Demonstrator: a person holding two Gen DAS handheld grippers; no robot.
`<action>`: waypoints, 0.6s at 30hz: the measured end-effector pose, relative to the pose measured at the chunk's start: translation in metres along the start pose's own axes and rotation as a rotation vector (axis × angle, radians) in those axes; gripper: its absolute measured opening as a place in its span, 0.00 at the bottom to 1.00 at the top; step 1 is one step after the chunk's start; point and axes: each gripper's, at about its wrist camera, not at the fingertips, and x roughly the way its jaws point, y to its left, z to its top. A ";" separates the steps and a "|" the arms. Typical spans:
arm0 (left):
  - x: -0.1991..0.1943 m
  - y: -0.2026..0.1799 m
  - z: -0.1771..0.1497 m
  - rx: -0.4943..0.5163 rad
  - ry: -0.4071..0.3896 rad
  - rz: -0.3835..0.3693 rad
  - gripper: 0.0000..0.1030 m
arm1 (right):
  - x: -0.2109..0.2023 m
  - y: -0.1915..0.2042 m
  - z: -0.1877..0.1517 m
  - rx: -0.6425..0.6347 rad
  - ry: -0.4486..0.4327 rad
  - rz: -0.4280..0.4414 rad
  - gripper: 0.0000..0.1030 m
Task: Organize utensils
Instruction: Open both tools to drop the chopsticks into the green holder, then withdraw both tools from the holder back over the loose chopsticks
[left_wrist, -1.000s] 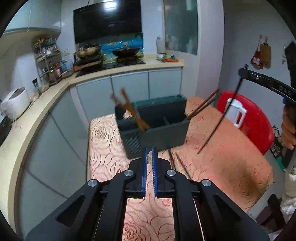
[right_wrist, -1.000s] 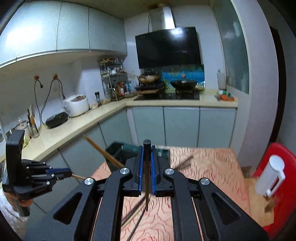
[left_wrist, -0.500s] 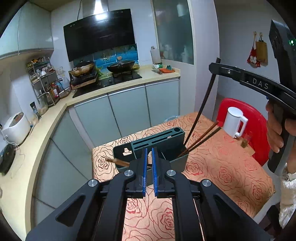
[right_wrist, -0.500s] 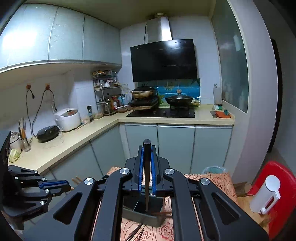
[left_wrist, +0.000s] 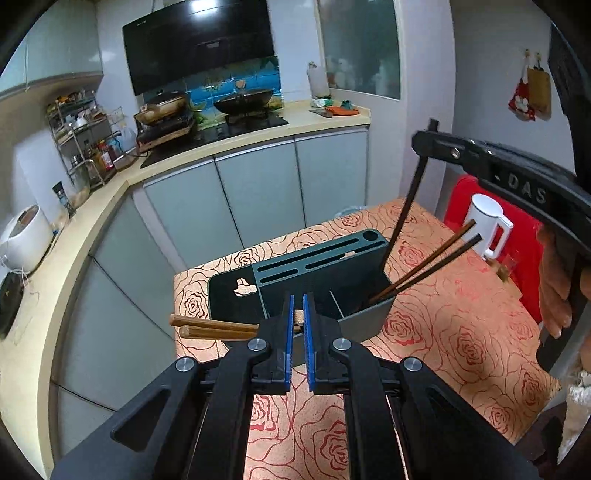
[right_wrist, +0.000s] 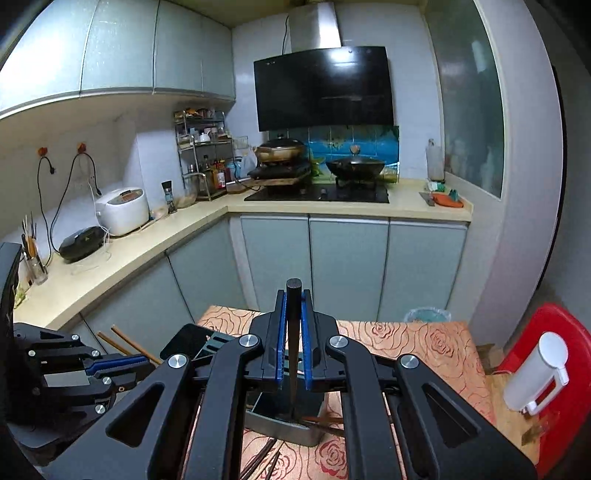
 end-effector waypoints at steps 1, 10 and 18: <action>0.001 0.002 0.001 -0.008 -0.005 0.003 0.05 | 0.001 -0.001 0.000 0.001 0.005 0.004 0.12; -0.020 0.011 0.000 -0.064 -0.086 0.009 0.49 | -0.016 0.001 -0.002 -0.014 -0.028 -0.006 0.44; -0.043 0.017 -0.018 -0.095 -0.151 0.030 0.67 | -0.045 -0.003 -0.011 -0.019 -0.061 0.001 0.44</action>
